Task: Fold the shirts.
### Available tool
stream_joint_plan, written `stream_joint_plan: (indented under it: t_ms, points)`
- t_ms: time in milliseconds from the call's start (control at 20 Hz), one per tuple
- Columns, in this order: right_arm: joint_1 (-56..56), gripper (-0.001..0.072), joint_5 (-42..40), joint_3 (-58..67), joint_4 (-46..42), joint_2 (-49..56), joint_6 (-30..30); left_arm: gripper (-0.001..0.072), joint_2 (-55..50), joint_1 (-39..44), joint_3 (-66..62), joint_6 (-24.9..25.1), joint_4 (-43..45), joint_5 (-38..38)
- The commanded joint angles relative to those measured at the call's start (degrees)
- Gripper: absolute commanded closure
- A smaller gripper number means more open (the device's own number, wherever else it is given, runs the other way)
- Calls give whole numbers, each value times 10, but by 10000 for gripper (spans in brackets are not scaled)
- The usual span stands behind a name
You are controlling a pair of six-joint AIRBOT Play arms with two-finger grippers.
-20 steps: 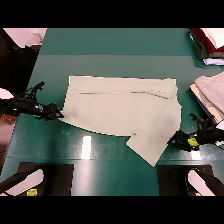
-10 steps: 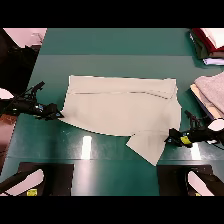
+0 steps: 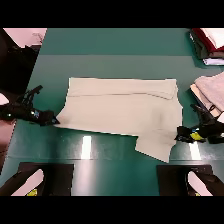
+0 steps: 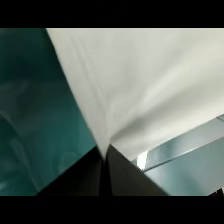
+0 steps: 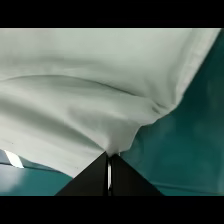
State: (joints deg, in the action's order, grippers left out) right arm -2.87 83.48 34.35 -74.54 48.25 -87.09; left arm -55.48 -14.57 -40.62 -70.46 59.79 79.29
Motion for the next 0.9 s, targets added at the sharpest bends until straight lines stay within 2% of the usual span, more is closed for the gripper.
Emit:
stream_joint_plan:
  t_ms: [0, 150, 250, 350, 600, 850]
  points:
    - [0, 698, 75, 23, -65, -77, 2, 683, 67, 0, 80, -19, 26, 33]
    - [1, 698, 81, 23, -46, -141, 6, 683, 87, 0, 114, -31, -9, 60]
    - [0, 699, 61, 26, -22, -161, 6, 683, 87, 0, 103, -31, -50, 41]
    - [1, 699, 35, 47, -10, -147, 6, 683, 85, 0, 72, -54, -62, 7]
    - [24, 699, -31, 156, -1, -13, 21, 683, 78, 0, -6, -61, -64, -99]
    - [69, 699, -80, 270, -6, 140, 21, 682, 4, 0, -41, -53, -80, -149]
